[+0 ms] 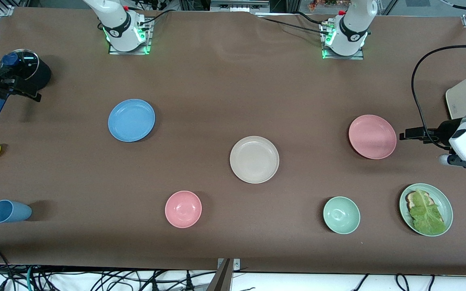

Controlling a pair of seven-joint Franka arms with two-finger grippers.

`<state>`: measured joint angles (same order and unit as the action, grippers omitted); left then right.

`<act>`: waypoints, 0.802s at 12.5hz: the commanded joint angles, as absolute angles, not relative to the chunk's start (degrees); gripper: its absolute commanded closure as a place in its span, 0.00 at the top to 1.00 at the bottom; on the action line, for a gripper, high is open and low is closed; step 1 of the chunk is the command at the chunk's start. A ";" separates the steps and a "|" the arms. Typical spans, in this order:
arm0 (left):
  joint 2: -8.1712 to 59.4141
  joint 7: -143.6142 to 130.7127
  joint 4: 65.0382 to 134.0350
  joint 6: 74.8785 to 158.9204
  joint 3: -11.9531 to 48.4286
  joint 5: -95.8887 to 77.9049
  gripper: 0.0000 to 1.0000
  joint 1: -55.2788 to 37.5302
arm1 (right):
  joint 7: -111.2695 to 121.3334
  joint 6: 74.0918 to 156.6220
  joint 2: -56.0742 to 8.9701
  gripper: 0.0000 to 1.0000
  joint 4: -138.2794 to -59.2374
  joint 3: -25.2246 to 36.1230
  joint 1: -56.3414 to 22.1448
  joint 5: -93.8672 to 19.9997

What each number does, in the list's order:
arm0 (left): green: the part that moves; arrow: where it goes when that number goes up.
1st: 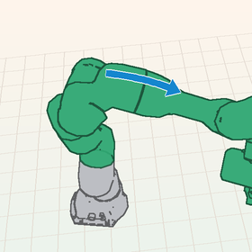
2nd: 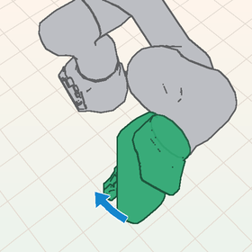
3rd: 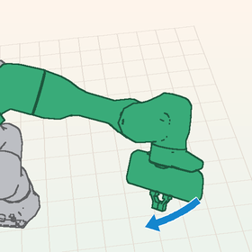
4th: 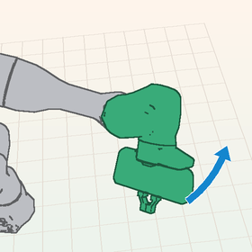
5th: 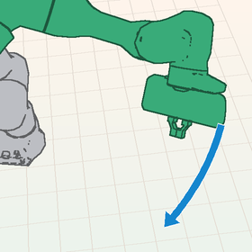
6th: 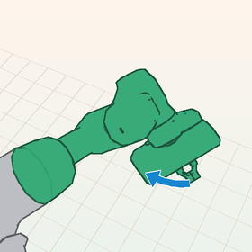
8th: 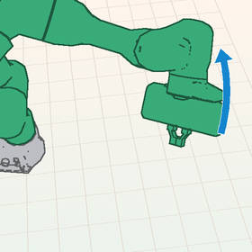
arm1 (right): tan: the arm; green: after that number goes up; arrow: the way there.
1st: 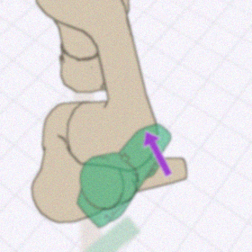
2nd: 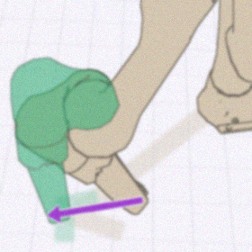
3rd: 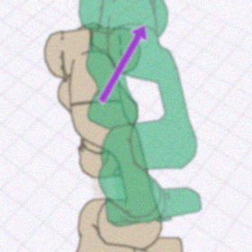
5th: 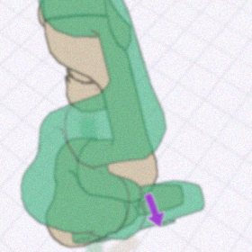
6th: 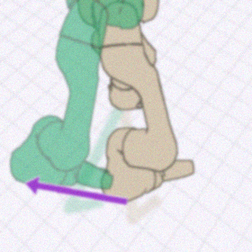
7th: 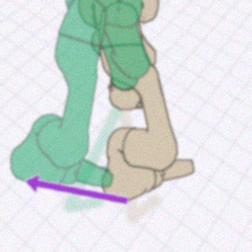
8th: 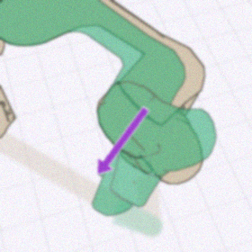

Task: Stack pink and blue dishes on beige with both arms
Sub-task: 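Lower the left gripper to the pink plate rim and grasp it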

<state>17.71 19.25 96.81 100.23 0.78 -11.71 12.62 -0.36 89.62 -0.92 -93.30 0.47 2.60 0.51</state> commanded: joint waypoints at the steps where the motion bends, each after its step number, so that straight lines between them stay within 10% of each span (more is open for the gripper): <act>1: 13.09 29.23 107.12 107.82 -5.42 -16.68 1.00 10.29 | -0.88 88.59 -0.70 1.00 -92.46 0.09 3.08 0.35; 10: 15.63 45.17 119.71 124.98 -6.06 -24.16 0.99 16.34 | -1.05 88.59 -0.70 1.00 -92.46 0.09 2.99 0.35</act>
<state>15.80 41.52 117.52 122.80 -6.19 -21.65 14.36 -0.37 89.60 -0.92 -93.28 0.47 2.60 0.51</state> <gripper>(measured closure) 0.009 0.000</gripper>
